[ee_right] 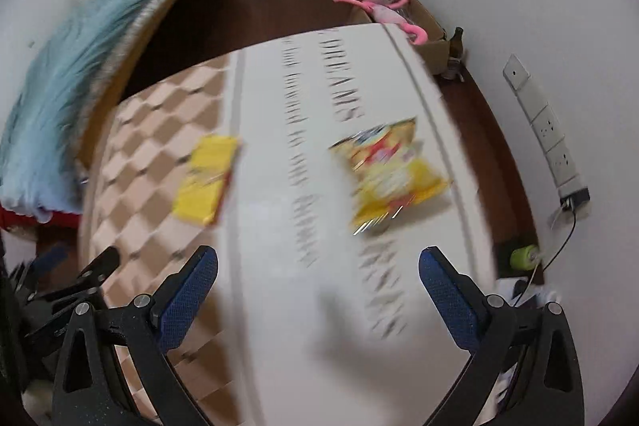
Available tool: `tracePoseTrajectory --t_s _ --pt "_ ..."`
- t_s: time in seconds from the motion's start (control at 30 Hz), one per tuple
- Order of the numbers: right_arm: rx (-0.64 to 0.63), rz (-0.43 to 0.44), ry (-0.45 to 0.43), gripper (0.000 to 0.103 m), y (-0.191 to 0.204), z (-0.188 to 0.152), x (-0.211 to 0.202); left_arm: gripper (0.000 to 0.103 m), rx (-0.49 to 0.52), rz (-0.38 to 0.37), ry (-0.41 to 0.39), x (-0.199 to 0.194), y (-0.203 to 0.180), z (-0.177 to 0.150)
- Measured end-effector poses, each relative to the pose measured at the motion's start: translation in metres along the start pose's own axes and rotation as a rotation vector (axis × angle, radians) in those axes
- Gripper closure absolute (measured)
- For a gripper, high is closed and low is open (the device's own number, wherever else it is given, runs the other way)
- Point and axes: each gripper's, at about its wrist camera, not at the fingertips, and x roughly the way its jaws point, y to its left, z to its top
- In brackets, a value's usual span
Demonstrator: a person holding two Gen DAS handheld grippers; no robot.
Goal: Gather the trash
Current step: 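Move both tools back over the table, then grasp the yellow HAOMAO box with the left tool while the right tool grasps the snack bag, then carry the HAOMAO box and snack bag over the white trash bin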
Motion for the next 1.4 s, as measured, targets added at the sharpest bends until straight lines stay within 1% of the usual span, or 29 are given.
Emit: tracePoseTrajectory --t_s 0.13,0.2,0.27,0.3,0.33,0.37,0.4,0.5,0.53,0.57,0.63,0.67,0.7,0.73,0.83,0.97,1.13,1.27,1.3,1.33,1.4 --pt "-0.035 -0.046 0.05 0.001 -0.023 0.033 0.035 0.003 0.099 -0.039 0.054 0.039 -0.044 0.039" --pt "-0.059 -0.074 0.071 0.001 -0.024 0.043 0.052 0.003 0.152 -0.036 0.087 0.058 -0.062 0.05" --pt "-0.083 -0.095 0.094 0.001 -0.027 0.05 0.069 0.003 0.183 -0.043 0.129 0.077 -0.075 0.057" --pt "-0.095 -0.097 0.109 0.001 -0.027 0.053 0.078 0.003 0.189 -0.043 0.143 0.083 -0.078 0.059" --pt "-0.102 -0.101 0.127 0.001 -0.028 0.054 0.087 0.001 0.194 -0.042 0.151 0.088 -0.08 0.061" --pt "-0.103 -0.102 0.138 0.001 -0.029 0.056 0.093 0.004 0.186 -0.047 0.14 0.089 -0.08 0.063" --pt "-0.102 -0.095 0.147 0.002 -0.03 0.056 0.099 0.004 0.179 -0.059 0.141 0.089 -0.08 0.066" --pt "-0.092 -0.09 0.162 0.008 -0.034 0.056 0.114 0.006 0.179 -0.071 0.138 0.088 -0.08 0.067" --pt "-0.086 -0.085 0.161 0.014 -0.036 0.056 0.118 0.01 0.181 -0.076 0.135 0.087 -0.079 0.066" --pt "-0.08 -0.076 0.162 0.017 -0.037 0.056 0.121 0.014 0.18 -0.091 0.132 0.086 -0.079 0.064" --pt "-0.085 -0.082 0.14 0.024 -0.035 0.056 0.122 0.044 0.162 -0.155 0.134 0.08 -0.077 0.061" --pt "-0.089 -0.089 0.134 0.028 -0.035 0.056 0.122 0.051 0.157 -0.173 0.137 0.077 -0.078 0.059" --pt "-0.092 -0.097 0.121 0.037 -0.035 0.056 0.12 0.05 0.162 -0.151 0.129 0.074 -0.079 0.058" --pt "-0.091 -0.093 0.118 0.041 -0.035 0.057 0.12 0.05 0.178 -0.132 0.112 0.072 -0.081 0.057" --pt "-0.066 -0.056 0.116 0.047 -0.04 0.057 0.117 0.051 0.175 -0.127 0.101 0.066 -0.085 0.051" --pt "-0.06 -0.037 0.091 0.049 -0.04 0.052 0.105 0.051 0.166 -0.122 0.064 0.047 -0.082 0.043" --pt "-0.042 0.008 0.04 0.05 -0.03 0.044 0.073 0.051 0.138 -0.128 -0.014 0.006 -0.069 0.038" --pt "-0.034 0.055 -0.016 0.051 -0.013 0.031 0.035 0.051 0.101 -0.132 -0.082 -0.03 -0.049 0.03" --pt "-0.034 0.069 -0.031 0.051 -0.008 0.028 0.025 0.051 0.085 -0.129 -0.107 -0.045 -0.04 0.026" --pt "-0.035 0.082 -0.044 0.051 -0.003 0.025 0.016 0.051 0.073 -0.13 -0.119 -0.05 -0.036 0.027" --pt "-0.04 0.109 -0.066 0.051 0.008 0.017 -0.003 0.051 0.037 -0.14 -0.15 -0.07 -0.018 0.022"
